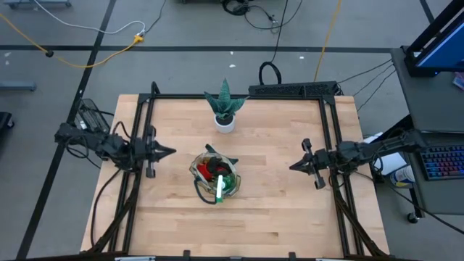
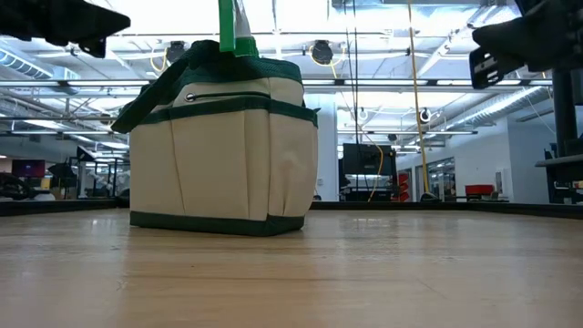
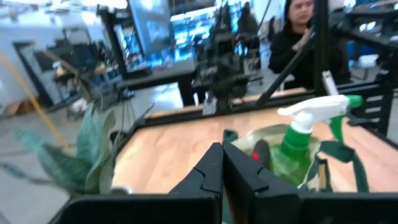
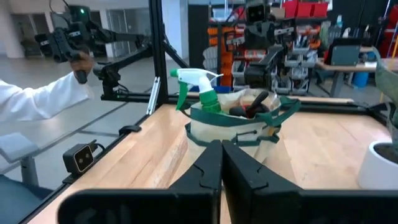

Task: Pick & Place Garden tools in Gardening bag
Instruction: Return to Home Position

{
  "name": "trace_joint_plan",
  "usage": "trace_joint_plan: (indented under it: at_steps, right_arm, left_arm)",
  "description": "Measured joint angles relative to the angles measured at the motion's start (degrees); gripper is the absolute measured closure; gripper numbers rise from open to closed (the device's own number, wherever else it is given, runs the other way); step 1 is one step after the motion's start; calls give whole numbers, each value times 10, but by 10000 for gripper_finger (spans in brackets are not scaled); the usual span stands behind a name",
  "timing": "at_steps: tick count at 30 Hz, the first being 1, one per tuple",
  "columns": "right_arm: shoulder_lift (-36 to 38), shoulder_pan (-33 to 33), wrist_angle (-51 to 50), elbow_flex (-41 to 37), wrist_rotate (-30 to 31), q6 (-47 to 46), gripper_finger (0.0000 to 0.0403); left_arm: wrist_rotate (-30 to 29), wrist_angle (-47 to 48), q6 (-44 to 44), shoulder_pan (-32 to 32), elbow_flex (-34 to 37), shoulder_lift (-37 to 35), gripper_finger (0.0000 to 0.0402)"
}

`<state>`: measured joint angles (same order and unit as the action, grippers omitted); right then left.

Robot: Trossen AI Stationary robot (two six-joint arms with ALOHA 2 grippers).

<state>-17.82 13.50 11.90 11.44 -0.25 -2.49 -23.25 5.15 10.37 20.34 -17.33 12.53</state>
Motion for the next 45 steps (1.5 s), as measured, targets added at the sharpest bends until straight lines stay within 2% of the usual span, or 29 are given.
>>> trace_joint_plan:
  at_steps: [4, 15, 26, 34, 41, 45]
  right_arm:
    - [28, 0, 3, -21, 0, 4, 403]
    - [113, 0, -18, -52, 0, 16, 403]
    - [177, 0, -100, -52, 0, 24, 403]
    - [177, 0, -121, -53, -1, 33, 403]
    - [177, 0, -133, -53, 0, 32, 403]
    - [177, 0, -134, -53, 0, 34, 403]
  left_arm:
    - [23, -51, 31, 0, 23, 0, 399]
    - [23, -202, 83, -2, 127, 0, 395]
    - [29, -222, 88, -41, 144, 0, 398]
    - [76, -219, 79, -69, 144, 0, 398]
    - [89, -217, 71, -92, 144, 0, 398]
    - [138, -217, 60, -103, 144, 0, 394]
